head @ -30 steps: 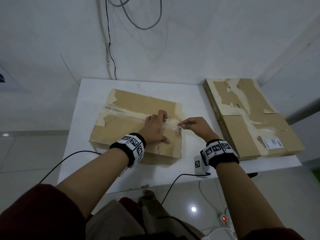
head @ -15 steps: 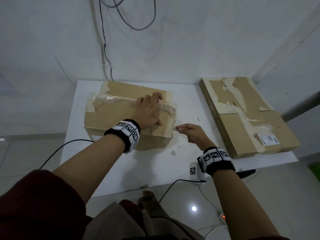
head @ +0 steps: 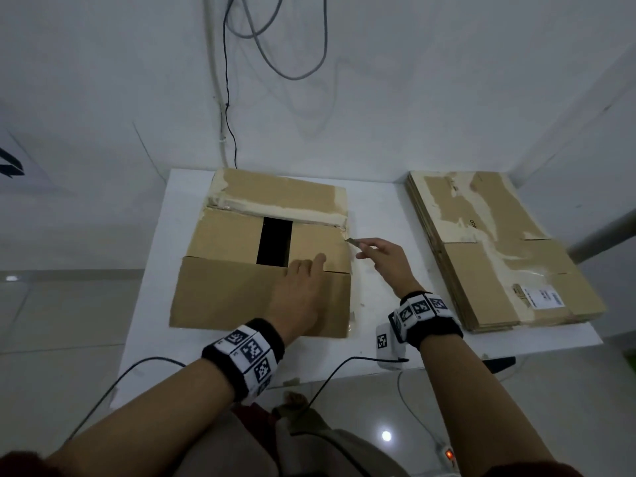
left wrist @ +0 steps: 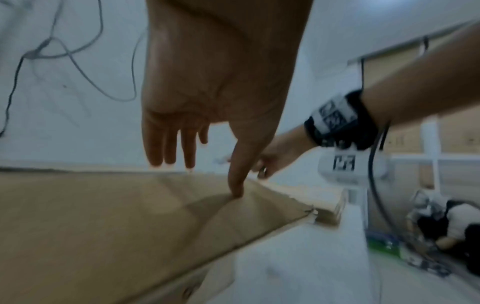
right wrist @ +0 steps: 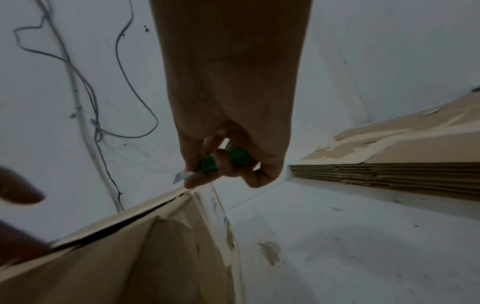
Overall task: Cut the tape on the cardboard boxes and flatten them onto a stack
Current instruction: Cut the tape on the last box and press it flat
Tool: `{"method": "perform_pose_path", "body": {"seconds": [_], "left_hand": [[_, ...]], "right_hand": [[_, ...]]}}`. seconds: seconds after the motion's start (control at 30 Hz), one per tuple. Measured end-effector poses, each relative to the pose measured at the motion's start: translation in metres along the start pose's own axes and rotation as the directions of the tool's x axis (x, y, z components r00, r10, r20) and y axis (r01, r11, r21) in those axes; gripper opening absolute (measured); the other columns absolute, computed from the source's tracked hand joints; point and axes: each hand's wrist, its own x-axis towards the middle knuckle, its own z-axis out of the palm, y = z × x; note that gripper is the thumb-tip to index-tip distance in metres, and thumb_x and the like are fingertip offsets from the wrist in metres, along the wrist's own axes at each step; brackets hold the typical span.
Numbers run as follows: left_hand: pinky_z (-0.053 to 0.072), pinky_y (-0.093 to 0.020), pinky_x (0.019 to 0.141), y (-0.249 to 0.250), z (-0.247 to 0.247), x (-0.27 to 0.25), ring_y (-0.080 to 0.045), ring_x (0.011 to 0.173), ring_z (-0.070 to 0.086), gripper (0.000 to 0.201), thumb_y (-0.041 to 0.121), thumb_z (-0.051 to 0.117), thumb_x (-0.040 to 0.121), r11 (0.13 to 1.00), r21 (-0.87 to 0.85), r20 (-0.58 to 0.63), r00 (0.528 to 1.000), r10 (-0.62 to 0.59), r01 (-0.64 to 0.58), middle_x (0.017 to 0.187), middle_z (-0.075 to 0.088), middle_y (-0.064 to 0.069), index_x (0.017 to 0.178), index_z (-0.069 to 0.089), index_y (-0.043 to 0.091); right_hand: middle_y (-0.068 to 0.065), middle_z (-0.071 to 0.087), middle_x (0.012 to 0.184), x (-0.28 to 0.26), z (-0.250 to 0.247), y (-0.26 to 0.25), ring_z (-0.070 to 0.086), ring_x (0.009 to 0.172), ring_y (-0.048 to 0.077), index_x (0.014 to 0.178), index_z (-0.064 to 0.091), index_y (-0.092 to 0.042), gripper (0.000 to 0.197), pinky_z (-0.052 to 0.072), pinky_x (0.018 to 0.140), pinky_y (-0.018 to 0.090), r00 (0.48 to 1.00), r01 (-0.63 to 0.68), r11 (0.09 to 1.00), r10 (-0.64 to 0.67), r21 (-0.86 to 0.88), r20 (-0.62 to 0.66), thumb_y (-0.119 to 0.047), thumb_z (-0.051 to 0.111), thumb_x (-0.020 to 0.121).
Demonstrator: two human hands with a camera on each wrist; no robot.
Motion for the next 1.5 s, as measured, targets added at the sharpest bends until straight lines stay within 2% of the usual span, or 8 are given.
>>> {"method": "perform_pose_path", "body": {"seconds": [0.27,0.47,0.6,0.7,0.87,1.0,1.13,1.5], "left_hand": [[0.034,-0.040,0.092,-0.019,-0.006,0.044,-0.023,0.098,0.051,0.067,0.024,0.073,0.070,0.895,-0.374,0.242,0.957,-0.159,0.243,0.102,0.051,-0.002,0.119,0.027,0.019],[0.052,-0.039,0.089,-0.019,-0.021,0.126,-0.035,0.108,0.059,0.094,0.020,0.075,0.074,0.257,-0.808,0.405,0.817,-0.411,0.530,0.127,0.051,-0.020,0.145,0.016,0.002],[0.055,-0.038,0.084,-0.061,0.085,0.219,-0.024,0.095,0.063,0.113,0.039,0.081,0.033,-0.282,-0.827,0.557,0.638,-0.532,0.486,0.116,0.058,-0.011,0.134,0.039,0.013],[0.053,-0.034,0.086,-0.044,0.091,0.220,-0.021,0.096,0.064,0.094,0.039,0.084,0.039,-0.488,-0.798,0.599,0.556,-0.577,0.353,0.118,0.061,-0.012,0.120,0.044,0.011],[0.055,-0.024,0.058,0.003,0.014,0.169,-0.018,0.082,0.066,0.047,0.010,0.075,0.079,-0.617,-0.780,0.529,0.640,-0.557,0.108,0.098,0.065,-0.014,0.118,0.051,-0.001],[0.050,-0.038,0.092,0.013,0.011,0.182,-0.030,0.111,0.059,0.076,0.028,0.081,0.070,-0.569,-0.799,0.570,0.550,-0.610,0.196,0.124,0.059,-0.016,0.130,0.042,0.002],[0.037,-0.034,0.091,0.015,0.010,0.189,-0.027,0.120,0.048,0.083,0.026,0.075,0.082,-0.507,-0.820,0.569,0.471,-0.674,0.265,0.130,0.047,-0.007,0.142,0.021,0.006],[0.051,-0.046,0.094,0.004,0.021,0.193,-0.034,0.107,0.060,0.051,0.015,0.065,0.087,-0.445,-0.847,0.531,0.494,-0.689,0.290,0.121,0.059,-0.022,0.128,0.040,-0.003]], "right_hand": [[0.000,0.074,0.102,0.016,0.019,0.004,0.064,0.093,0.002,0.103,0.076,-0.016,0.016,0.046,0.085,0.013,0.991,0.107,0.984,-0.117,-0.146,-0.062,-0.017,0.065,0.092],[-0.005,0.070,0.089,0.018,0.019,0.009,0.060,0.081,-0.002,0.095,0.072,-0.015,0.014,0.046,0.070,0.012,0.991,0.062,0.988,-0.078,-0.142,-0.110,-0.025,0.073,0.086],[-0.005,0.068,0.085,0.024,0.016,0.011,0.060,0.081,0.001,0.095,0.072,-0.015,0.011,0.041,0.068,0.012,0.993,0.057,0.988,-0.070,-0.141,-0.094,-0.023,0.072,0.087],[-0.002,0.068,0.087,0.032,0.014,0.010,0.059,0.080,0.001,0.094,0.072,-0.012,0.008,0.041,0.064,0.003,0.988,0.108,0.985,-0.122,-0.137,-0.093,-0.019,0.069,0.090],[-0.003,0.070,0.087,0.054,0.007,0.011,0.061,0.078,-0.006,0.094,0.065,-0.015,0.012,0.039,0.064,0.007,0.984,0.104,0.988,-0.119,-0.113,-0.135,-0.023,0.057,0.097],[0.001,0.072,0.085,0.075,0.002,0.010,0.055,0.057,-0.009,0.099,0.062,-0.015,0.014,0.040,0.063,0.020,0.988,0.032,0.999,-0.038,-0.043,-0.147,-0.026,0.054,0.099],[0.002,0.072,0.085,0.094,0.004,0.002,0.053,0.048,-0.007,0.107,0.063,-0.014,0.015,0.041,0.055,0.018,0.993,-0.002,1.000,0.002,0.000,-0.117,-0.023,0.053,0.099],[0.004,0.068,0.082,0.112,0.008,-0.009,0.045,0.040,0.000,0.103,0.066,-0.006,0.016,0.034,0.043,0.020,0.991,-0.101,0.995,0.101,0.003,0.084,-0.017,0.058,0.096]]}}
